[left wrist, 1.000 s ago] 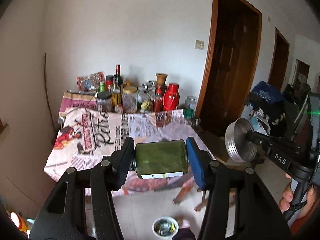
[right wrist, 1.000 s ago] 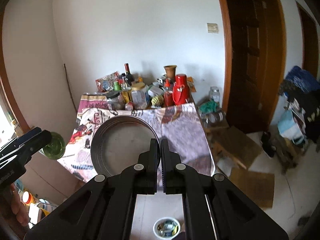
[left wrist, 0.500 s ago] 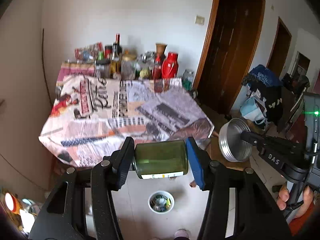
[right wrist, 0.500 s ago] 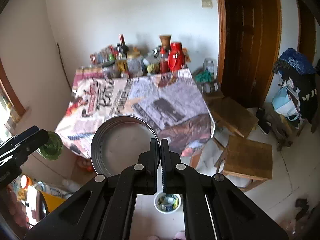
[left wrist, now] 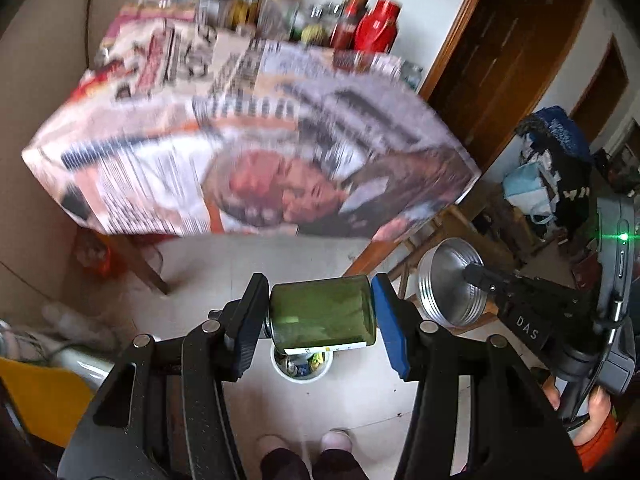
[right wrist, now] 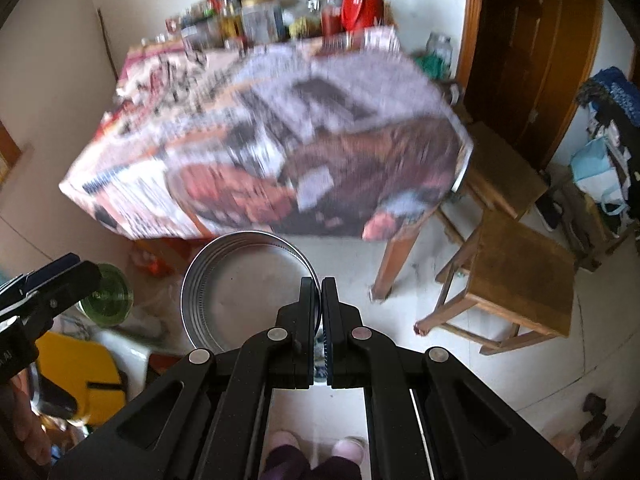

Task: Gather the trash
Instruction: 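Lift the green jar and tin lid and carry them toward the white bin, then lower both grippers over the white bin and release the jar and lid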

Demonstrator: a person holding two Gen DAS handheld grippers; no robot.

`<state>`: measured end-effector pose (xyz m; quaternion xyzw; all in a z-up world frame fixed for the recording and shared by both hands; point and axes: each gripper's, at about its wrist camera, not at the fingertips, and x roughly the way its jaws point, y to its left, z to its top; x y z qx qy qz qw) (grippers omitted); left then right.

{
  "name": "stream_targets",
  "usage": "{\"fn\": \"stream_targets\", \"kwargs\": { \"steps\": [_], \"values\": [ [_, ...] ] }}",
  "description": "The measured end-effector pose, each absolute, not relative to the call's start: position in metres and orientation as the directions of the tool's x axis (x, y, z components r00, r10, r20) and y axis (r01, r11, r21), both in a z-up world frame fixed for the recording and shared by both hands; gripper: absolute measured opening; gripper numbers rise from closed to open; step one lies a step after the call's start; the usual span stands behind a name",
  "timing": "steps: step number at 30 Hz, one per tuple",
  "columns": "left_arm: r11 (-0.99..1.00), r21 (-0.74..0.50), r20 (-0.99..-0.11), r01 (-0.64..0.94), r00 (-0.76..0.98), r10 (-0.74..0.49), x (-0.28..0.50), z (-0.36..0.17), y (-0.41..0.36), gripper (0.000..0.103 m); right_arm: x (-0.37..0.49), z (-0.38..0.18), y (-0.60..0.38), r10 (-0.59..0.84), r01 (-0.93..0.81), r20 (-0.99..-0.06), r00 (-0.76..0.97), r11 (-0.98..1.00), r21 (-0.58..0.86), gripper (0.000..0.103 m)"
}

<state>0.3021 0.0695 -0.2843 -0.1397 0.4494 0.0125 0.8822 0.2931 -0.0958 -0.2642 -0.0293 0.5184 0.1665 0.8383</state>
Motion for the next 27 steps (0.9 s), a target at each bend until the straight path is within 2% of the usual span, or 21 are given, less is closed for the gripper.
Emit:
{"fn": "stream_targets", "kwargs": {
  "steps": [9,16,17,20,27],
  "values": [
    [0.934,-0.234,-0.884,-0.271,0.459,-0.089,0.307,-0.441,0.078,0.052,0.304,-0.405,-0.084,0.216,-0.354,-0.936,0.277,0.929,0.110,0.003],
    [0.930,-0.218,-0.921,-0.297,0.377,-0.095,0.310,-0.524,0.080,0.052,0.312,-0.496,-0.065,0.210,-0.423,-0.965,0.158,0.898,0.126,0.004],
    [0.929,-0.220,-0.924,-0.298,0.370,-0.100,0.312,-0.533,0.080,0.052,0.313,-0.503,-0.063,0.211,-0.430,-0.967,0.145,0.893,0.130,0.008],
    [0.929,-0.228,-0.930,-0.292,0.347,-0.119,0.321,-0.554,0.076,0.052,0.317,-0.522,-0.058,0.184,-0.450,-0.978,0.101,0.885,0.120,0.031],
    [0.916,-0.306,-0.926,-0.260,0.302,-0.224,0.342,-0.580,0.055,0.052,0.319,-0.527,-0.079,0.154,-0.416,-0.983,0.095,0.904,0.101,0.033]
  ]
}}
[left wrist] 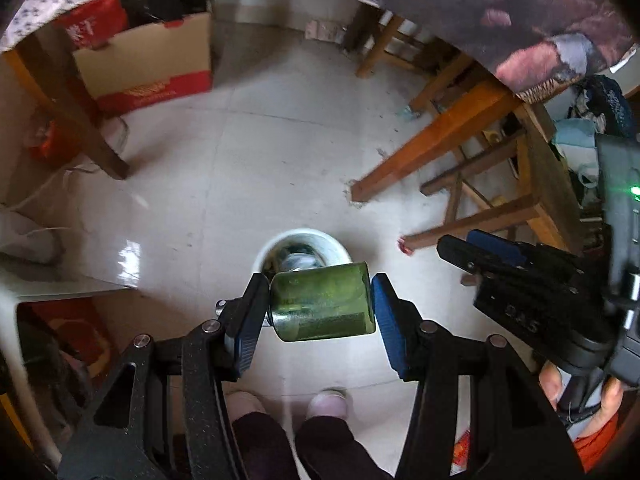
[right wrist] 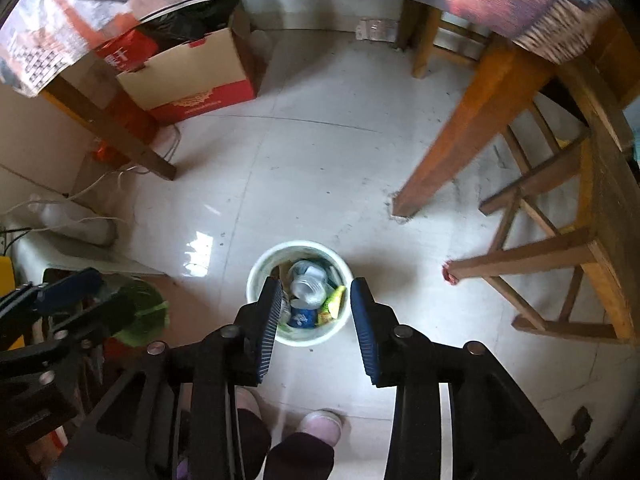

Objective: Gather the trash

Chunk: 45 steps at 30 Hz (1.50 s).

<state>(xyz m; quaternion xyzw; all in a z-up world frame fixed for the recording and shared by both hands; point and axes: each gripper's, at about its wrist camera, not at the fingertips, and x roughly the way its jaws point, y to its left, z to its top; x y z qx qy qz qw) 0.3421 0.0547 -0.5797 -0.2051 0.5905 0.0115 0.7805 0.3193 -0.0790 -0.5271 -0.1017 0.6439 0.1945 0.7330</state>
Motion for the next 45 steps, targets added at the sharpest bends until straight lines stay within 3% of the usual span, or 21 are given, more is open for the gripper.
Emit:
{"fn": "stream_targets", "kwargs": {
  "steps": [3,4,10,15,20,31,40,41,45],
  "values": [
    [0.917,-0.320,-0.927,-0.239,0.281,-0.250,0.352,-0.579,0.041,0.056,0.323,-0.522,-0.097,0.153,-0.372,-0.985,0.085,0.921,0.111,0.033],
    [0.921,-0.311,-0.932,-0.233,0.262,-0.249,0.356,-0.579,0.036,0.063,0.325,-0.519,-0.103,0.152,-0.359,-0.985,0.086,0.927,0.112,0.033],
    [0.949,-0.244,-0.946,-0.202,0.265,-0.186,0.358,-0.548,0.020,0.064,0.324,-0.482,-0.126,0.156,-0.312,-0.982,0.108,0.943,0.115,0.033],
    [0.958,-0.205,-0.939,-0.199,0.316,-0.135,0.339,-0.478,0.020,0.064,0.318,-0.430,-0.132,0.180,-0.330,-0.973,0.145,0.936,0.124,0.033],
    [0.962,-0.167,-0.910,-0.215,0.409,-0.067,0.308,-0.379,0.018,0.064,0.304,-0.338,-0.134,0.236,-0.365,-0.947,0.219,0.920,0.145,0.033],
    [0.960,-0.175,-0.698,-0.221,0.716,0.037,0.204,-0.143,0.006,0.064,0.233,-0.117,-0.153,0.356,-0.451,-0.795,0.491,0.885,0.118,0.033],
    [0.986,-0.122,-0.482,-0.116,0.875,0.043,0.094,-0.025,0.001,0.068,0.138,0.001,-0.166,0.463,-0.474,-0.600,0.652,0.867,0.154,0.033],
    [0.988,-0.113,-0.467,-0.107,0.883,0.042,0.080,-0.016,0.000,0.073,0.127,0.009,-0.165,0.462,-0.471,-0.583,0.669,0.870,0.149,0.039],
    [0.990,-0.103,-0.422,-0.096,0.906,0.044,0.037,0.003,0.000,0.094,0.087,0.026,-0.165,0.462,-0.456,-0.509,0.727,0.878,0.146,0.080]
  ]
}}
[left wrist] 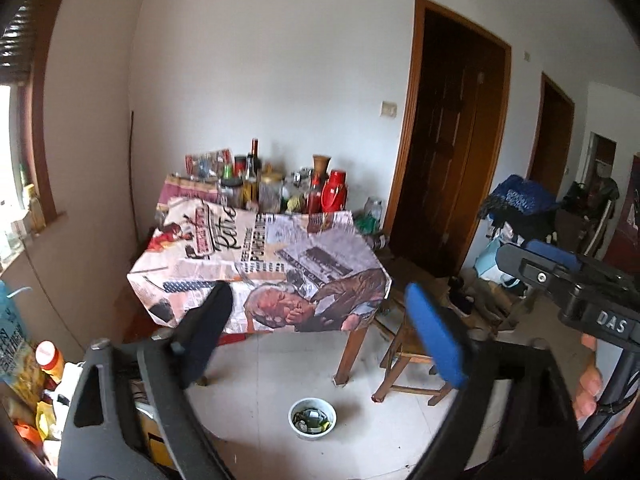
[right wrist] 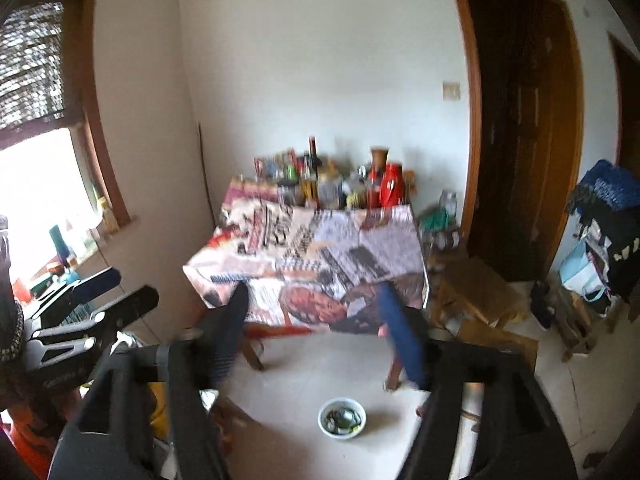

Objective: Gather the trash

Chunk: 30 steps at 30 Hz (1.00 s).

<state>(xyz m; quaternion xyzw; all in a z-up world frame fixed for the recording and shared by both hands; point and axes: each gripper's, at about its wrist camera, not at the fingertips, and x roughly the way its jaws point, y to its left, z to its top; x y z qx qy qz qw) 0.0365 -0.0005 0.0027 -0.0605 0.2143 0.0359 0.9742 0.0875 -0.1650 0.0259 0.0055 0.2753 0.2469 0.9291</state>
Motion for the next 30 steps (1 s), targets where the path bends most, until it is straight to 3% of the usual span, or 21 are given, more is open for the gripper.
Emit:
{"fn": "stream_targets", "kwargs": {
  "steps": [6,30],
  "values": [
    [0.991,-0.095,-0.392,-0.090,0.919,0.046,-0.008,0.012,-0.001,0.098,0.044,0.035,-0.163,0.442,-0.440,-0.471,0.764,0.890,0.121,0.092],
    [0.995,-0.085,-0.394,-0.051,0.919,0.014,-0.032,0.010,-0.014,0.098,0.005,0.036,-0.172,0.430,-0.435,-0.511,0.744,0.893,0.118,0.092]
  ]
}}
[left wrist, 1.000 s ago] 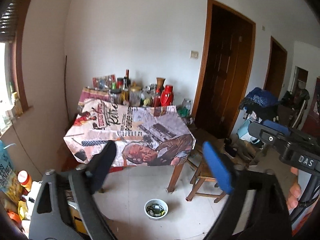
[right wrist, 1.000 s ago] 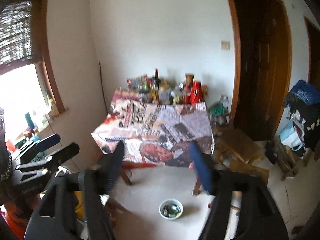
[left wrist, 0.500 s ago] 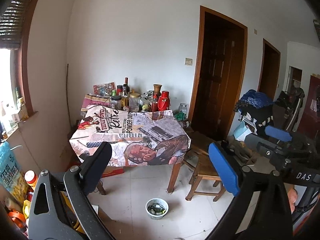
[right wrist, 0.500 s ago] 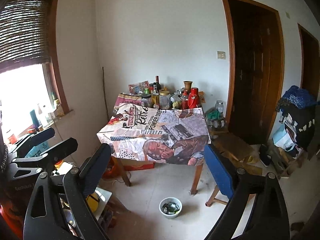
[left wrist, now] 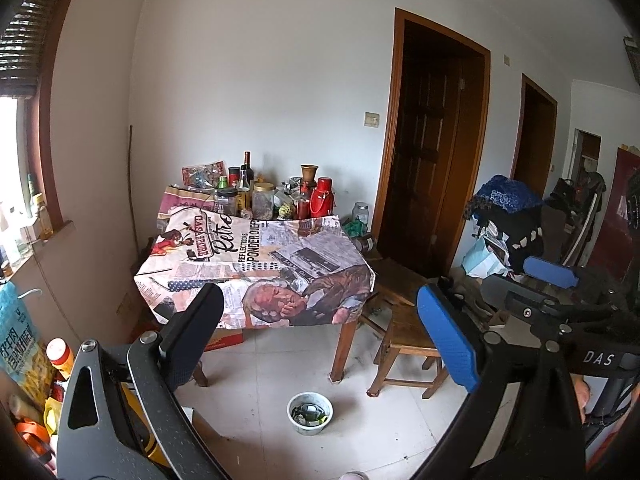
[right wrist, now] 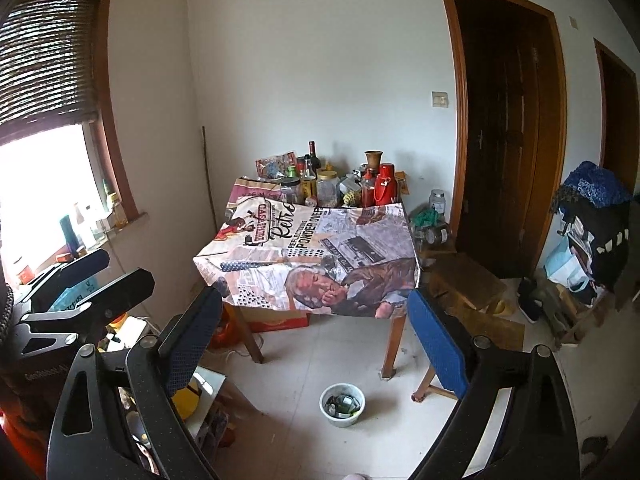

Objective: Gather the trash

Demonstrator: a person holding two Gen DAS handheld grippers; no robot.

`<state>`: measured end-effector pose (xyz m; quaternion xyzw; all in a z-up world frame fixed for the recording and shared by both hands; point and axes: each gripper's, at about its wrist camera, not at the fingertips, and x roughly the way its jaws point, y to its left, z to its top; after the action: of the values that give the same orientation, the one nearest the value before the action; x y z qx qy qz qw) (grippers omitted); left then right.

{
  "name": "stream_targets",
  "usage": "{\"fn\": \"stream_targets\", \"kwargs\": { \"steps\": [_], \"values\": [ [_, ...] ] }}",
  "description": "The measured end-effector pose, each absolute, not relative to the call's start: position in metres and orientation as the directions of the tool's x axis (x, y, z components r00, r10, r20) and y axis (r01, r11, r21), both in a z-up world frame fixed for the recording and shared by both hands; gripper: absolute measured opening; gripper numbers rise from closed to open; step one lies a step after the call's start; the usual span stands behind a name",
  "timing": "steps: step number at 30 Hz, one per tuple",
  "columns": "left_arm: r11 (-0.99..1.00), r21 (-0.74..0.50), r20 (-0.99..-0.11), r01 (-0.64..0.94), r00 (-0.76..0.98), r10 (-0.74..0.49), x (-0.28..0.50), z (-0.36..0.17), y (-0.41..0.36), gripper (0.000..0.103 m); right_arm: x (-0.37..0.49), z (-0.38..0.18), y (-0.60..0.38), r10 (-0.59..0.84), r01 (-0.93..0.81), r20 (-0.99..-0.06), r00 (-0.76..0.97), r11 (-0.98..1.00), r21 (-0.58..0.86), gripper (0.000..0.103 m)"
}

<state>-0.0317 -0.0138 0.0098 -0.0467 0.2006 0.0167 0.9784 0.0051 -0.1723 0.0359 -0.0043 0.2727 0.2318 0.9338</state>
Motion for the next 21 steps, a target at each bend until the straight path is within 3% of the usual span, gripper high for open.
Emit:
{"fn": "stream_targets", "kwargs": {
  "steps": [21],
  "values": [
    [0.995,-0.092,-0.411,-0.047,0.912,0.005,-0.0245,0.0015,-0.0173,0.098,0.0085,0.0315,-0.1753,0.427,-0.435,-0.540,0.725,0.892,0.122,0.092]
  ]
}}
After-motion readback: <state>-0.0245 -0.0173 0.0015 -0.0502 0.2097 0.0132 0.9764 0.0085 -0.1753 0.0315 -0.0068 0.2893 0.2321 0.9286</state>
